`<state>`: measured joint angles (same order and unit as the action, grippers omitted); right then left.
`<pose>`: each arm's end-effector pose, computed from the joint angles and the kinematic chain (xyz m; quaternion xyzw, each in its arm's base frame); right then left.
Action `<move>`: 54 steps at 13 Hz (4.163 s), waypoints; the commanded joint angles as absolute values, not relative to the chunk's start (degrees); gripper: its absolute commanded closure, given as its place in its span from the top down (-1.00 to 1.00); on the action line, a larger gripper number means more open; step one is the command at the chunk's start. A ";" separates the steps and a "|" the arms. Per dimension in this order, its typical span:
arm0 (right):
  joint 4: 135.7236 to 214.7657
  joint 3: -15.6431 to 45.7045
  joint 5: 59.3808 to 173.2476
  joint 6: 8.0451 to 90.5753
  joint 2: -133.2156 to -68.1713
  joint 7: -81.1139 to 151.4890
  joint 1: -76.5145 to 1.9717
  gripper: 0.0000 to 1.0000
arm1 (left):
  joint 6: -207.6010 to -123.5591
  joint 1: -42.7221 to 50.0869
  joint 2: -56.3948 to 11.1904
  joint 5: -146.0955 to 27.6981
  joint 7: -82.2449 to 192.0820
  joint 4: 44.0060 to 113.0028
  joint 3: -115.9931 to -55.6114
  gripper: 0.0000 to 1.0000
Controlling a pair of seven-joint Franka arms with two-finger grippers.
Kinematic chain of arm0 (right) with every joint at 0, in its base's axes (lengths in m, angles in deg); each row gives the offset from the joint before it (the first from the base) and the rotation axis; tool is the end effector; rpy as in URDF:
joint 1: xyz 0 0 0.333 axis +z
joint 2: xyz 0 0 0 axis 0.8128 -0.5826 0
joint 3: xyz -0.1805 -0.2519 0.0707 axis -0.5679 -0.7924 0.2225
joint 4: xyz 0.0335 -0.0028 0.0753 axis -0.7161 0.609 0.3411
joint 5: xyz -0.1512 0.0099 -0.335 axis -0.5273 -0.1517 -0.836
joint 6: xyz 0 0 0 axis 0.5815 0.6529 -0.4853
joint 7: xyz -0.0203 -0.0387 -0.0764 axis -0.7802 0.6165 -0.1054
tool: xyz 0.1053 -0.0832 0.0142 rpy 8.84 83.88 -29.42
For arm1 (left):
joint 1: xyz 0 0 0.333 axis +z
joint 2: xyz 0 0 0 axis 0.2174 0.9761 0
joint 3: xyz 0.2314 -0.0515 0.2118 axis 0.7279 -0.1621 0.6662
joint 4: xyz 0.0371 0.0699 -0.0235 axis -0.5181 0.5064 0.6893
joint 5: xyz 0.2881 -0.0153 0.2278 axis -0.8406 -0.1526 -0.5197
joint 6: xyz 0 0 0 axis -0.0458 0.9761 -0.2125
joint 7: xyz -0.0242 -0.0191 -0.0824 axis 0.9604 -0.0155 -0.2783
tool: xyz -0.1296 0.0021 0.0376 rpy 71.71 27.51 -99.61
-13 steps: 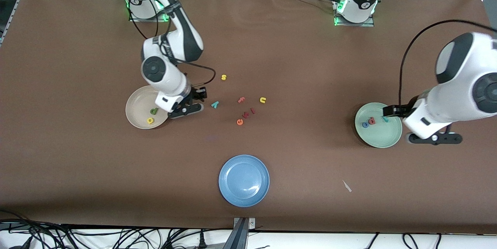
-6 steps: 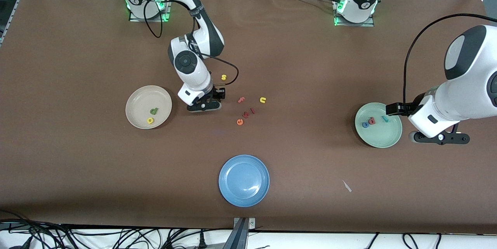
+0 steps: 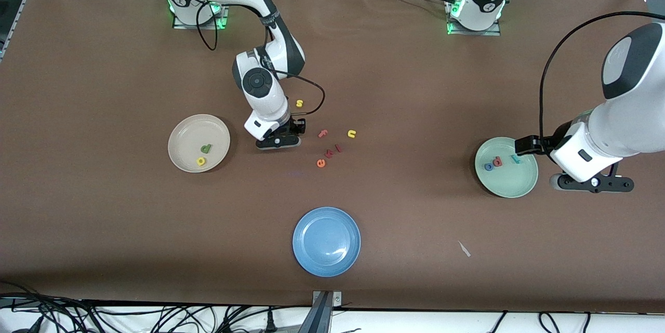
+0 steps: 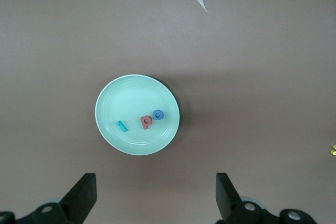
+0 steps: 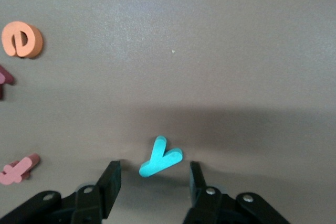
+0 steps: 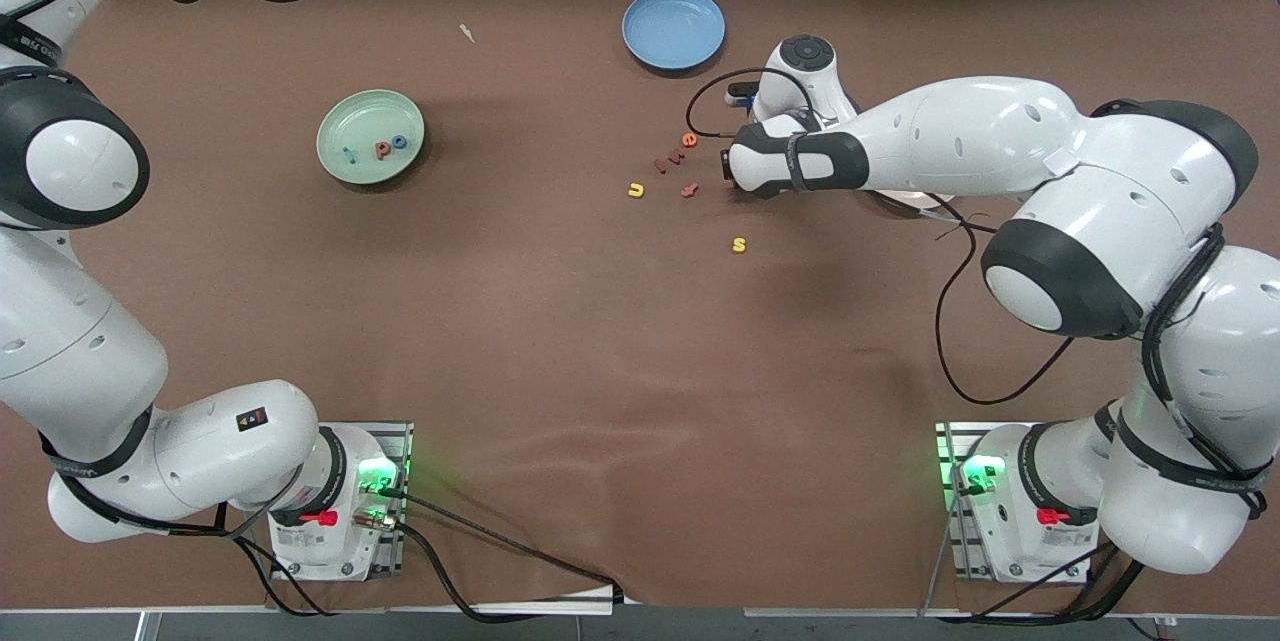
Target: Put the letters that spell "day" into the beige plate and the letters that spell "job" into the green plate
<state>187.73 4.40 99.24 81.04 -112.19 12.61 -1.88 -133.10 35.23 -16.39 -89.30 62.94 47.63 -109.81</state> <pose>0.4894 0.3658 0.1733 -0.9984 -0.0470 -0.0159 0.0281 0.6438 -0.0570 0.4816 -0.9970 0.0147 0.0725 0.0226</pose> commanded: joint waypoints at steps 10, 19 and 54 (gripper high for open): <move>188.63 3.78 99.42 83.46 -113.00 12.93 -1.02 -0.07 | -134.72 13.38 -24.22 -74.56 55.00 47.78 -81.69 1.00; 188.72 3.69 99.24 83.46 -112.83 14.24 -1.02 -0.73 | -134.37 11.67 -27.57 -77.69 53.83 52.62 -81.45 1.00; 173.20 -25.75 99.16 38.12 -105.43 54.41 -10.93 1.00 | -134.46 12.73 -27.13 -78.30 53.74 52.00 -81.19 1.00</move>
<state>179.92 -25.58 99.13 42.56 -103.94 54.22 -8.07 -134.30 12.55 -25.99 -77.20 54.51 50.94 -81.16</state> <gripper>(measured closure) 0.000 0.000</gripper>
